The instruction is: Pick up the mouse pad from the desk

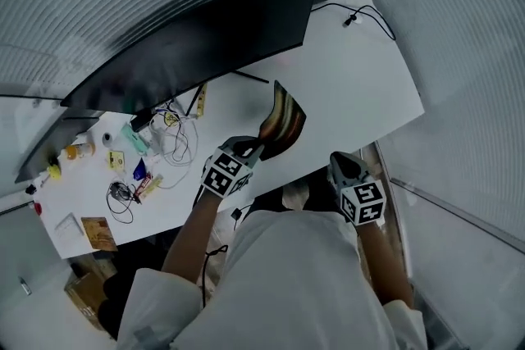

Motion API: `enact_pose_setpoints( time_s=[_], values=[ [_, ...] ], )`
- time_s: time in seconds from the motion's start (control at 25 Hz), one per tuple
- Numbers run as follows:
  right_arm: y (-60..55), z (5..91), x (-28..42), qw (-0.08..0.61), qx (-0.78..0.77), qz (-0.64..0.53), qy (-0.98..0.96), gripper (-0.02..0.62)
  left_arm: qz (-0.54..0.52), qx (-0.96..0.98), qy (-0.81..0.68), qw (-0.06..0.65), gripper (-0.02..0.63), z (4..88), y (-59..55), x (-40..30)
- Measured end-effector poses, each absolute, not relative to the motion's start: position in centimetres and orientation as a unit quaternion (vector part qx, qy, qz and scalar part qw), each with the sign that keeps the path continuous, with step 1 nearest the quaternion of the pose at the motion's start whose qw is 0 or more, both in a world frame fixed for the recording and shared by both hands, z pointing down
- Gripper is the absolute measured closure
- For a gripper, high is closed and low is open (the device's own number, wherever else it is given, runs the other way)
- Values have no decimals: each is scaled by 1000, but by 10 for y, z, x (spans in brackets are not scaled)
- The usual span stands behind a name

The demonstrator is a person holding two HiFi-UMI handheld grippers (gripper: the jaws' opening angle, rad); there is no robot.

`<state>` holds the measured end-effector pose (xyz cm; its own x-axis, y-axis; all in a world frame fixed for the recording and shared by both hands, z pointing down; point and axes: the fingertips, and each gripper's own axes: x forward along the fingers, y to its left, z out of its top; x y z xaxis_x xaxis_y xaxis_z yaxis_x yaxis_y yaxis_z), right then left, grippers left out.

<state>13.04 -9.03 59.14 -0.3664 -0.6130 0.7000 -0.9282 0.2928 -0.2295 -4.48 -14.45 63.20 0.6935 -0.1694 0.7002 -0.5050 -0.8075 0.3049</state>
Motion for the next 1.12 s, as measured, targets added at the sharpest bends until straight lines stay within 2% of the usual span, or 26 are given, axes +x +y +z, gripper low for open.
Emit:
enact_pose_setpoints(
  time_s=[0.6, 1.12],
  values=[
    [-137, 537, 188, 219, 418, 245, -847, 560, 259, 838, -398, 268, 569, 554, -132, -46],
    [-147, 506, 226, 217, 350, 191, -891, 560, 227, 806, -483, 255, 569, 504, -97, -24]
  ],
)
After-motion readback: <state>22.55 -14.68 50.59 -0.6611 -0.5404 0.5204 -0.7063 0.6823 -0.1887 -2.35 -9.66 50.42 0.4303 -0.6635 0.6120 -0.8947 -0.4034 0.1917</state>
